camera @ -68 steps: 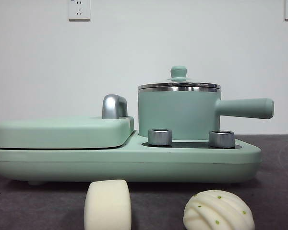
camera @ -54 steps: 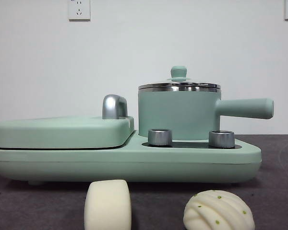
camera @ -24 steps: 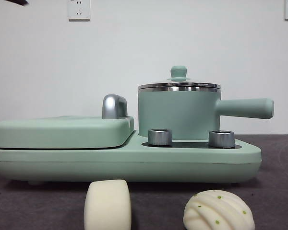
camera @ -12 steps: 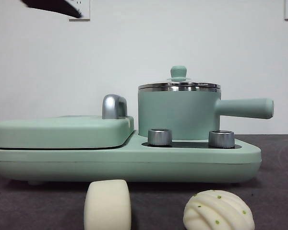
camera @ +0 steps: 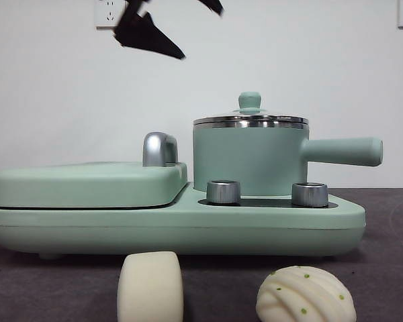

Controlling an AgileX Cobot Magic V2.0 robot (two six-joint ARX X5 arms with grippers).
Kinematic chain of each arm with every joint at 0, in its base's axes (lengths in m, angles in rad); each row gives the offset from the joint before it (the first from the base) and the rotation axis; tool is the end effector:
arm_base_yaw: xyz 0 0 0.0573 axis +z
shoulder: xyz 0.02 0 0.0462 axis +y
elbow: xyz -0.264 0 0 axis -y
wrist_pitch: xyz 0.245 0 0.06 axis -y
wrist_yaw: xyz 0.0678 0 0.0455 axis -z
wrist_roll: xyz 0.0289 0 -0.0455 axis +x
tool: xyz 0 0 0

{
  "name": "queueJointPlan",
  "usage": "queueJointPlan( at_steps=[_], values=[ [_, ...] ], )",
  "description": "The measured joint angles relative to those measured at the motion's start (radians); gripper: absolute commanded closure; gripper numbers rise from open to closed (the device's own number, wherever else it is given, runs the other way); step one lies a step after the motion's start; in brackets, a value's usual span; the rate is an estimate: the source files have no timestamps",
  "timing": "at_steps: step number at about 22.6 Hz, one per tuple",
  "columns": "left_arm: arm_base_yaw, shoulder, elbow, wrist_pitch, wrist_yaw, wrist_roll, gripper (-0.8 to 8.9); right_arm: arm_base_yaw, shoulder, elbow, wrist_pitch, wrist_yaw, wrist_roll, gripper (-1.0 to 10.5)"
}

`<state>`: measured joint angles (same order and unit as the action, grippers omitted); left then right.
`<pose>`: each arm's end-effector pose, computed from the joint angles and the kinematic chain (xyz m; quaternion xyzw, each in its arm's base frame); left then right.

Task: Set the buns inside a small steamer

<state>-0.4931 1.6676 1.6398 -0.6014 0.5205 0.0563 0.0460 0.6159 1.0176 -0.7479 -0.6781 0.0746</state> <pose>0.3166 -0.1865 0.3648 0.0192 0.2963 -0.4701 0.8312 0.0906 0.0223 0.3764 0.0878 0.1766 0.3426 0.9186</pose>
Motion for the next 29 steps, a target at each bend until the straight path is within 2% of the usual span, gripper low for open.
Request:
queueJointPlan(
  at_steps=[10,17,20,29],
  values=[
    [-0.121,0.127,0.011,0.130,-0.150,0.031,2.87,0.000,0.000,0.000,-0.005,0.000,0.000,4.5],
    [-0.147,0.199,0.011,0.165,-0.183,0.033,2.97,0.000,0.000,0.000,-0.027,0.000,0.000,4.5],
    [-0.147,0.210,0.011,0.165,-0.186,0.038,3.77,0.000,0.000,0.000,-0.028,0.000,0.000,4.5],
    [-0.147,0.211,0.011,0.167,-0.222,0.112,4.44,0.000,0.000,0.000,-0.028,0.000,0.000,4.5]
  ],
)
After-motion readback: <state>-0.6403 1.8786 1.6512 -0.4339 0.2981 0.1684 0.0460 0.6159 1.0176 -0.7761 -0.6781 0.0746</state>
